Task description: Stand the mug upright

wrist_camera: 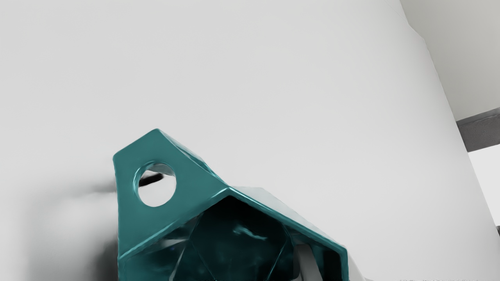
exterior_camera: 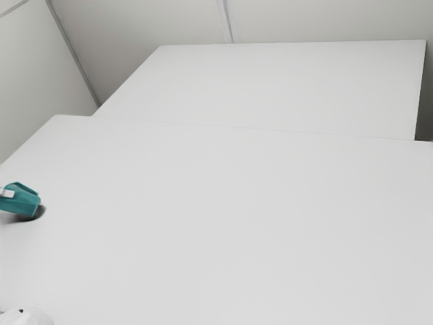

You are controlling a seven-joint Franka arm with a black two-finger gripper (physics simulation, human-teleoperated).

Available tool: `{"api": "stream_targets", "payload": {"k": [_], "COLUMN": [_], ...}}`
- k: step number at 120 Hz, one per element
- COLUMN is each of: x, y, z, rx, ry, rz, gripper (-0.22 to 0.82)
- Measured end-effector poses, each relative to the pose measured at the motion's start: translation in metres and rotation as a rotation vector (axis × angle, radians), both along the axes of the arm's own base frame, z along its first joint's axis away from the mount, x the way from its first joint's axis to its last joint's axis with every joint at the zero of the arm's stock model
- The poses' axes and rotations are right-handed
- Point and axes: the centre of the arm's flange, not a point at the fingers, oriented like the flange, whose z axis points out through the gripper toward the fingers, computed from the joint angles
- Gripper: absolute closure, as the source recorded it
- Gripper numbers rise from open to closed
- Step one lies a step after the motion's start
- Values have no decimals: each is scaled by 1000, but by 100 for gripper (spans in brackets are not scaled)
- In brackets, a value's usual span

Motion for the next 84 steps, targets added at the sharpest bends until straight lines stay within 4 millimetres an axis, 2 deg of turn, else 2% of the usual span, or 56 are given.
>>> {"api": "stream_targets", "payload": {"k": [41,53,65,74,84], "x": [-7,-8,-9,-11,-5], "y": [-10,-12,-27,-45,-69], "z": [4,11,31,59,93], "rx": [-63,-65,-63,-44,10], "ry": [-20,-21,-7,15,48], "rz": [-24,-29,-45,-61,-99], "gripper": [78,78,79,79,79]}}
